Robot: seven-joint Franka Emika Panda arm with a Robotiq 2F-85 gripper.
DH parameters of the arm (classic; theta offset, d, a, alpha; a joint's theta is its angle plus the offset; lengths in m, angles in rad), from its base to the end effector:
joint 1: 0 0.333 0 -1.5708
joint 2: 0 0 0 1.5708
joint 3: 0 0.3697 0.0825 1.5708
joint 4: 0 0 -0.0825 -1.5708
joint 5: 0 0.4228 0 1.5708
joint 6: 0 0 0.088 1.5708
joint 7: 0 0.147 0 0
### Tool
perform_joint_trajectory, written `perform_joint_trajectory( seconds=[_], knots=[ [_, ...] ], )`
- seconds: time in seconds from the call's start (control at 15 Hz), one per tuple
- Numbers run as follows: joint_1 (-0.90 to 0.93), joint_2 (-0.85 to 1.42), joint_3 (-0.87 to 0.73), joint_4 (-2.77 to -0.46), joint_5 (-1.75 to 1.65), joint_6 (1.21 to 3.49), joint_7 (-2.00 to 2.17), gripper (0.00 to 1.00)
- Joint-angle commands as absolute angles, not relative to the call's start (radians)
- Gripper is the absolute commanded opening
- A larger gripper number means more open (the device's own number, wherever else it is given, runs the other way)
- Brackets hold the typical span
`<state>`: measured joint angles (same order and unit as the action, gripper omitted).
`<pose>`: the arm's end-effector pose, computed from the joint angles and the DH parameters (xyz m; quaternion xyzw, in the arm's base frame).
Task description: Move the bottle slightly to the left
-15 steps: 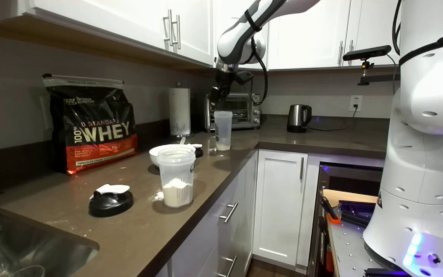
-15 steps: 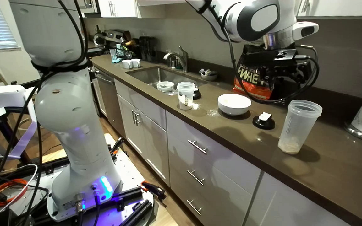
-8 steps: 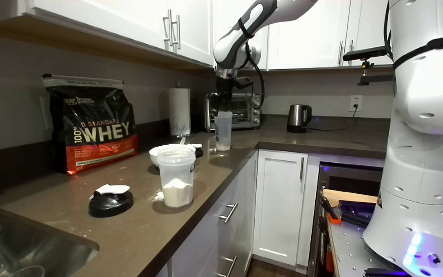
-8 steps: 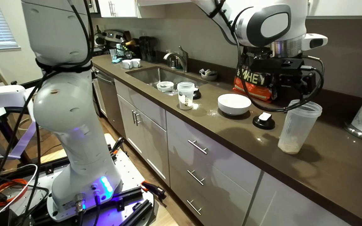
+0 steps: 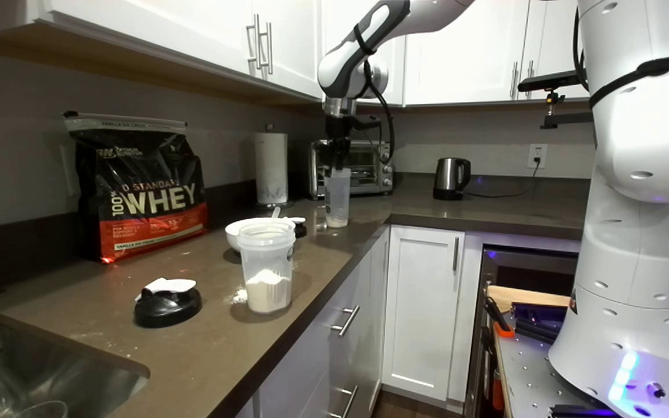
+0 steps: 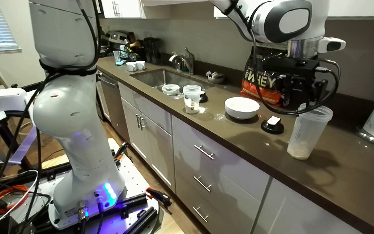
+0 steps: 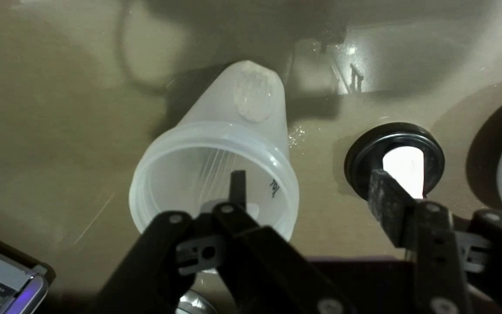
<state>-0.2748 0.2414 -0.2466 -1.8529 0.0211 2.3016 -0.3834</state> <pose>0.6050 -0.3355 0.4113 0.9917 -0.0682 0.0876 0.0649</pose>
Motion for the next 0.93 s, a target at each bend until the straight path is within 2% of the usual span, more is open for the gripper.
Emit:
perform_joint_trajectory(
  seconds=[0.0,0.13,0.2,0.33,0.4,0.6,0.8,0.87],
  knots=[
    [-0.3,0.267,-0.228,-1.788,0.046,2.22,-0.377,0.55],
    [-0.301,0.27,-0.228,-1.775,0.048,2.194,-0.376,0.52],
    [-0.301,0.272,-0.228,-1.768,0.048,2.181,-0.376,0.54],
    [-0.302,0.277,-0.228,-1.76,0.047,2.167,-0.375,0.5],
    [-0.303,0.279,-0.228,-1.756,0.046,2.16,-0.374,0.56],
    [-0.307,0.287,-0.227,-1.749,0.047,2.148,-0.372,0.53],
    [-0.308,0.293,-0.226,-1.747,0.047,2.146,-0.373,0.55],
    [-0.308,0.295,-0.226,-1.747,0.049,2.145,-0.372,0.48]
  ],
)
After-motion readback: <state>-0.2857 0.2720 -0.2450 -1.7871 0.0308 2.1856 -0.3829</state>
